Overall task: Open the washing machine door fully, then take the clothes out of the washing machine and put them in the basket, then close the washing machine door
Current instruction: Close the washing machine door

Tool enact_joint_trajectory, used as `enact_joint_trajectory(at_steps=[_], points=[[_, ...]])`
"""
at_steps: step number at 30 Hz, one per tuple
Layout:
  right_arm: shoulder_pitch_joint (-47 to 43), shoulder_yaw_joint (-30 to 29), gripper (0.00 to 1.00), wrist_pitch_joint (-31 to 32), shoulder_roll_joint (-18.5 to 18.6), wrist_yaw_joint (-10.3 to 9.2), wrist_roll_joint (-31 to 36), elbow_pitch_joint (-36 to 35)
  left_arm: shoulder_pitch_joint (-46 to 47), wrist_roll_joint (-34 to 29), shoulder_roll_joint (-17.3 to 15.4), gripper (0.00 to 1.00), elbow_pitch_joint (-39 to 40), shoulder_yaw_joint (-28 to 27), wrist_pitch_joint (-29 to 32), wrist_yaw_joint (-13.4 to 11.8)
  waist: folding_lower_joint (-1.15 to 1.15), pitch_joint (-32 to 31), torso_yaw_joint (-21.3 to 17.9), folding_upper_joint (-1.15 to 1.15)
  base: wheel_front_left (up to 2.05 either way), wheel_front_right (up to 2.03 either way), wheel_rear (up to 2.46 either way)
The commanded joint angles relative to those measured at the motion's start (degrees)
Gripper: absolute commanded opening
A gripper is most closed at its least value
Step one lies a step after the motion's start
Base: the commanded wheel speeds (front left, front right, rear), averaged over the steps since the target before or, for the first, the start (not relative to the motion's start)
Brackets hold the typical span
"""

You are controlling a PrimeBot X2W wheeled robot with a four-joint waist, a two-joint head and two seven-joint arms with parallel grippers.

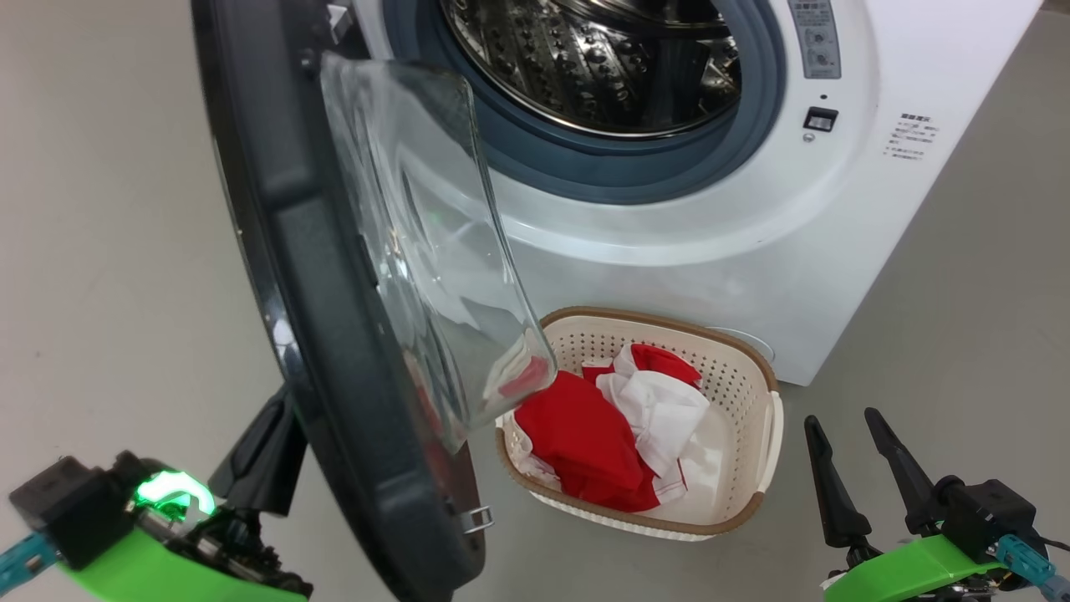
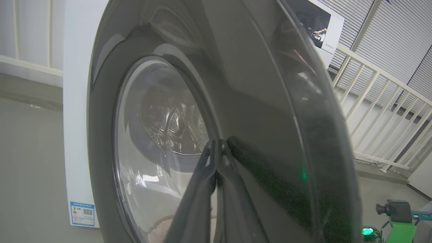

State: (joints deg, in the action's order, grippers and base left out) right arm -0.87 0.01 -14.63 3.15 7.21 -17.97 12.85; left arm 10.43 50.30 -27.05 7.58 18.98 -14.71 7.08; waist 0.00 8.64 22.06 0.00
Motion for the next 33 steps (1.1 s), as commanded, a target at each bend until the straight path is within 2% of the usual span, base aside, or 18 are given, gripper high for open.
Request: enact_joint_trajectory(at_steps=[1,14,33], points=[[1.84,1.37,1.00,-0.37,0.11,0.28,0.31,-1.38,3.23,-0.86,-1.79,0.00,2.05,-1.46,-0.29,0.41,0.00,0.37,-0.56,0.00,0.00,0.00,0.00],[3.68,0.82,1.00,-0.37,-0.15,0.28,0.39,-1.96,13.04,-2.53,0.11,0.00,-4.19,6.34,-0.29,0.41,0.00,3.13,-4.49,0.00,0.00,0.00,0.00],[6.84,0.30,1.00,-0.37,-0.26,0.28,-0.91,-3.25,30.89,0.48,3.07,0.00,-15.25,12.29,-0.29,0.41,0.00,8.87,-12.02,0.00,0.00,0.00,0.00]])
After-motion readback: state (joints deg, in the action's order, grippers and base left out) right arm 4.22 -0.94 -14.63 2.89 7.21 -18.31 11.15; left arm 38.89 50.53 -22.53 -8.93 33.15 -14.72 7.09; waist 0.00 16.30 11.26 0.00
